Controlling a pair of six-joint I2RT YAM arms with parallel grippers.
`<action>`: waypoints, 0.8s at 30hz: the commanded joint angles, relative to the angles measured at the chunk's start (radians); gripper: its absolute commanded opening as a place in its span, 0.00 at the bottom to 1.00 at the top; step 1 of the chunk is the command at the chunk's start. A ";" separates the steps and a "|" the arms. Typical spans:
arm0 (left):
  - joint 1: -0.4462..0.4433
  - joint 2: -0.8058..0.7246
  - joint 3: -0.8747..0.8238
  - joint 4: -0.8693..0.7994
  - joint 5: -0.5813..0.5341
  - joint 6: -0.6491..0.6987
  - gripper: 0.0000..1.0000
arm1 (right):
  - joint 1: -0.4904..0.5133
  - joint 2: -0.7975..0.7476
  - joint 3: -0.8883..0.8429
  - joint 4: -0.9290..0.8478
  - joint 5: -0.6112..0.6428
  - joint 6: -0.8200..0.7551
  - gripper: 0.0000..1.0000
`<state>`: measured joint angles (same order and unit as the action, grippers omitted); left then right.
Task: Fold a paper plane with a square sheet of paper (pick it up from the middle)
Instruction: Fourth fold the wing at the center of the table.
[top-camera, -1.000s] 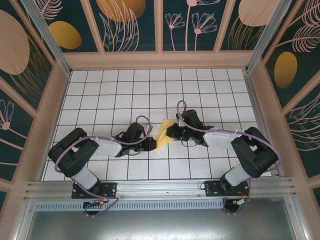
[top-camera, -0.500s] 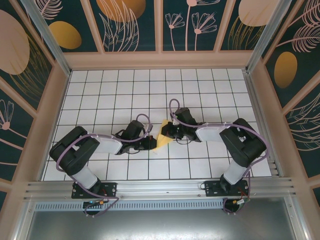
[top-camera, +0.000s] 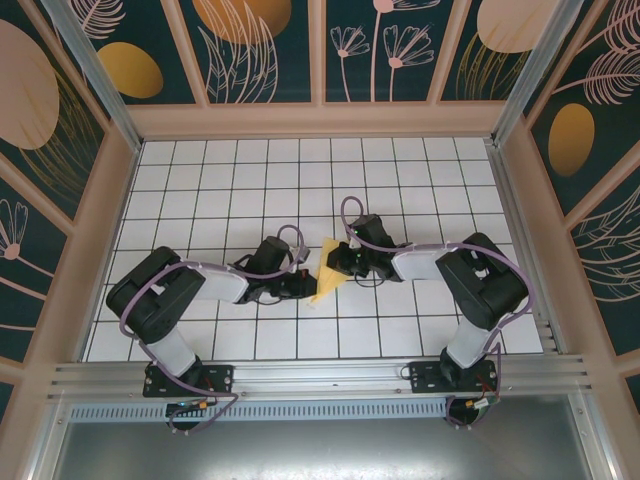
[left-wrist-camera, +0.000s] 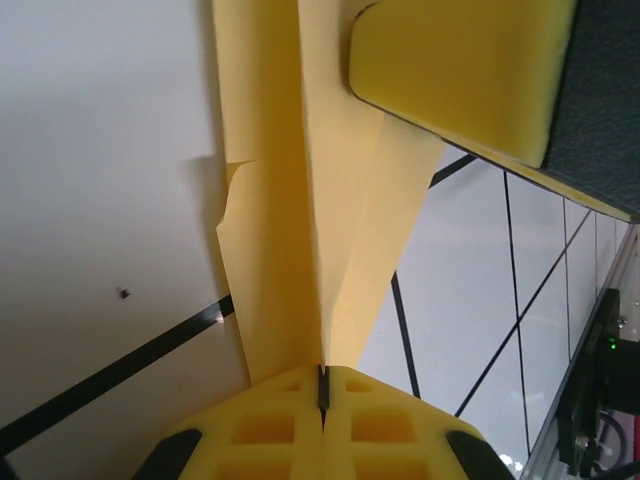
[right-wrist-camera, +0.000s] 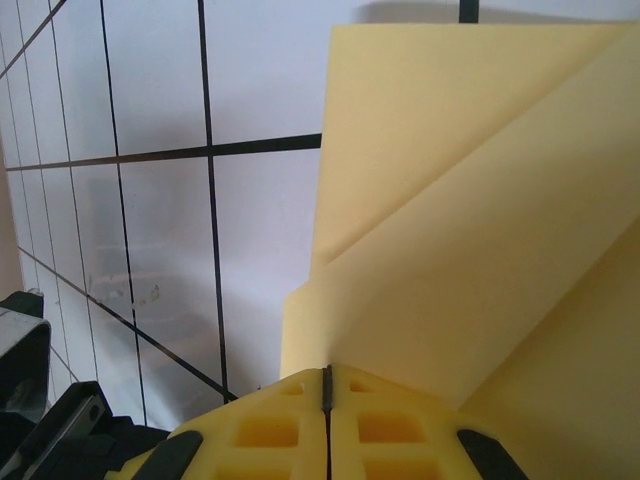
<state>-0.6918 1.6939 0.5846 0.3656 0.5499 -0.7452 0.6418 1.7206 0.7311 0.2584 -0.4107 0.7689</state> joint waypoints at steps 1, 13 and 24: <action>0.009 0.013 0.037 -0.042 0.047 0.009 0.01 | -0.006 -0.001 -0.008 0.008 0.019 0.018 0.07; 0.058 0.051 0.008 0.028 0.108 -0.060 0.02 | -0.009 0.015 0.007 0.034 -0.046 -0.011 0.08; 0.061 0.063 0.013 0.055 0.130 -0.087 0.02 | -0.013 0.043 0.027 0.006 -0.028 -0.016 0.08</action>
<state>-0.6395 1.7382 0.5964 0.3904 0.6498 -0.8150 0.6353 1.7443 0.7338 0.2657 -0.4423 0.7647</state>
